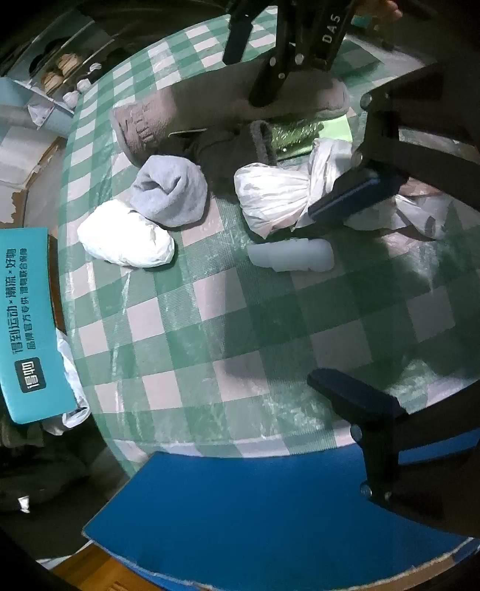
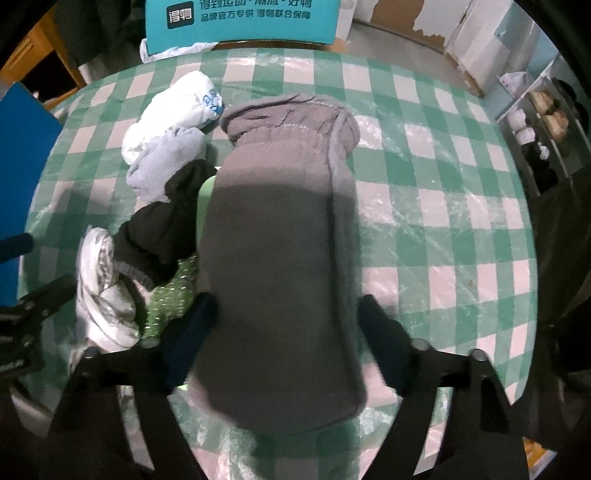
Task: Organize soft objects
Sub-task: 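Move the right gripper over the grey fleece slipper and close on it, then lift the grey fleece slipper with the right gripper and carry it over the box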
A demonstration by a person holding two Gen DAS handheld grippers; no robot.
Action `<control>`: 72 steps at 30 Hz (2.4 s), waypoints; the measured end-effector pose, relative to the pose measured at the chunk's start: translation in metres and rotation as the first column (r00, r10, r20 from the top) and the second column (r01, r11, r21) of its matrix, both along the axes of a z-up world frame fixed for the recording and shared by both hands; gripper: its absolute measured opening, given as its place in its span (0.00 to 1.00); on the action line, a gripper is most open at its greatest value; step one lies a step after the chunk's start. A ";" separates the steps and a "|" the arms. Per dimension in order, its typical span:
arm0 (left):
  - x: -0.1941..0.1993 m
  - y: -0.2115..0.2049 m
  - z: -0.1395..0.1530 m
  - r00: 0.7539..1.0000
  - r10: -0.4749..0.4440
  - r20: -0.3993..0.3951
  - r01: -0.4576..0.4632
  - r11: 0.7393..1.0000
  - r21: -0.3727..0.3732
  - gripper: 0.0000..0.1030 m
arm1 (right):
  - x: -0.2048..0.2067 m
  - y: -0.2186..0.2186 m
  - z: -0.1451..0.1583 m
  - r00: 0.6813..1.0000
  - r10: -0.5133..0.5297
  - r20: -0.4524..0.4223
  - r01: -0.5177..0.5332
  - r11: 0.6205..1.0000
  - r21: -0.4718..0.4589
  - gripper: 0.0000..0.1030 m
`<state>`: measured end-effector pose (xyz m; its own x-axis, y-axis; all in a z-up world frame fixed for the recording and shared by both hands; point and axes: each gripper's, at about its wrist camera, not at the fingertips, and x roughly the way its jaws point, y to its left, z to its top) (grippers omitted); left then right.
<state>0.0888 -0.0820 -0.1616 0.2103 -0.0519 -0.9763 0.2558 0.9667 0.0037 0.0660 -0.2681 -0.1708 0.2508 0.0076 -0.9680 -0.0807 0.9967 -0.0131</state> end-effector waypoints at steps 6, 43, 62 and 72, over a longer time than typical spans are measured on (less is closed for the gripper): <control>0.007 -0.001 -0.003 1.000 -0.001 -0.002 0.001 1.000 -0.024 0.68 | -0.002 -0.005 0.006 1.000 0.010 -0.007 -0.010 0.999 0.038 0.38; -0.006 -0.008 0.024 0.997 -0.042 0.060 0.043 0.999 -0.016 0.15 | -0.017 -0.018 0.059 0.995 0.021 0.098 -0.031 0.994 0.109 0.14; -0.027 0.005 0.077 0.985 -0.038 0.170 0.037 0.999 0.004 0.15 | -0.036 -0.006 0.108 0.972 0.068 0.224 -0.088 0.993 0.081 0.12; -0.034 0.014 0.100 0.976 -0.029 0.215 0.027 1.000 0.014 0.15 | -0.042 0.012 0.132 0.955 0.105 0.276 -0.133 0.987 0.085 0.11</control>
<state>0.0549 -0.0676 -0.0616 0.4142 -0.0505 -0.9088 0.2745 0.9589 0.0718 0.0240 -0.2563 -0.0388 0.4941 0.1479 -0.8567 -0.2063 0.9772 0.0497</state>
